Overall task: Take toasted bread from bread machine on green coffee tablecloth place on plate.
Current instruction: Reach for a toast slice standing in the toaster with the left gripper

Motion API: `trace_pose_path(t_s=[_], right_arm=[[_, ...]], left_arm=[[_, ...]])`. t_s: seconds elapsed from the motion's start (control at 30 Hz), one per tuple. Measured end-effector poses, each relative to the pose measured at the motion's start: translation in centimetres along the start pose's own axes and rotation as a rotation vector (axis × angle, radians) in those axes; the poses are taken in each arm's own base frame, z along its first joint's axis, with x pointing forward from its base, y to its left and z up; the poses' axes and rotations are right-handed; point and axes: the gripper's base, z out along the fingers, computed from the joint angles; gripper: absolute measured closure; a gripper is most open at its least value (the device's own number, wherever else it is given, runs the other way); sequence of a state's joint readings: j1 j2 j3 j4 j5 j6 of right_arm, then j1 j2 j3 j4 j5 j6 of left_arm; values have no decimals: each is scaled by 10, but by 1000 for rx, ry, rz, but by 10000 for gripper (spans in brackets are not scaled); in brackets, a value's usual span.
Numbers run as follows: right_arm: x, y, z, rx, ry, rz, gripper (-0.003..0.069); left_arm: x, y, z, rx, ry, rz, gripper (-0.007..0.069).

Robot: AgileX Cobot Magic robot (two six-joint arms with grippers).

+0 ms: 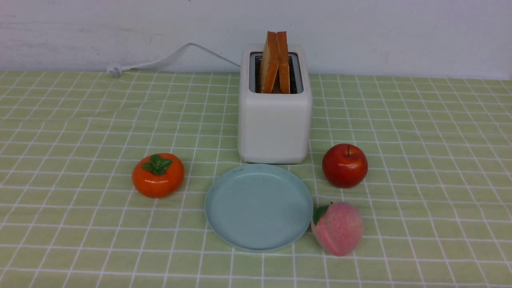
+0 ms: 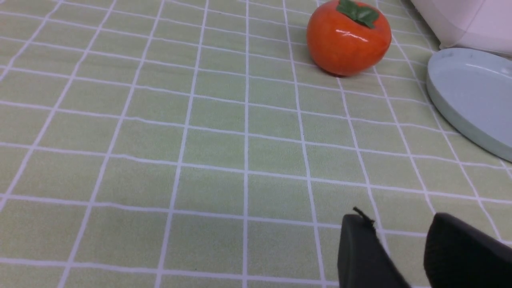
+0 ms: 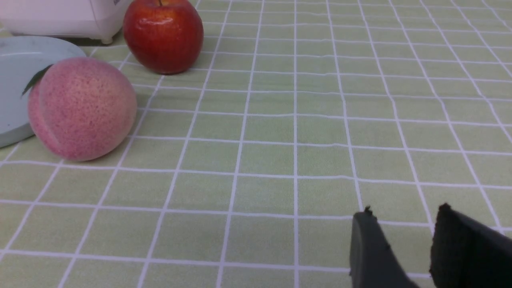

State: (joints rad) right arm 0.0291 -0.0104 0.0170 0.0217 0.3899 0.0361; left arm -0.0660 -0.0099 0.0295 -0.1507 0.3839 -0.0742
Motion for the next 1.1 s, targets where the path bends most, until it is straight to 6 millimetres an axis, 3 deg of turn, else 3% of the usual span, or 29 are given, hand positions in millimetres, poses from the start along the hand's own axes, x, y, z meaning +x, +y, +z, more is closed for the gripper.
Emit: trace_pose_path(t_s=[0.2, 0.37, 0.7, 0.83, 0.93, 1.03, 1.1], right_arm=[[0, 0, 0, 0, 0, 0, 419], [0, 0, 0, 0, 0, 0, 419], [0, 0, 0, 0, 0, 0, 419], [0, 0, 0, 1, 0, -1, 419], [-1, 0, 0, 0, -11, 1, 419], [-5, 3, 1, -35, -82, 137, 419], [-9, 4, 0, -54, -120, 218, 419]], left_arm=[[-8, -4, 0, 45, -86, -109, 388], [-16, -10, -2, 148, -148, -437, 388], [-34, -3, -7, 187, -348, -829, 388], [-34, -3, -7, 190, -347, -844, 410], [-36, -7, -8, 209, -319, -784, 477], [-58, -17, -21, 256, -352, -623, 634], [-68, -21, -27, 269, -375, -573, 638]])
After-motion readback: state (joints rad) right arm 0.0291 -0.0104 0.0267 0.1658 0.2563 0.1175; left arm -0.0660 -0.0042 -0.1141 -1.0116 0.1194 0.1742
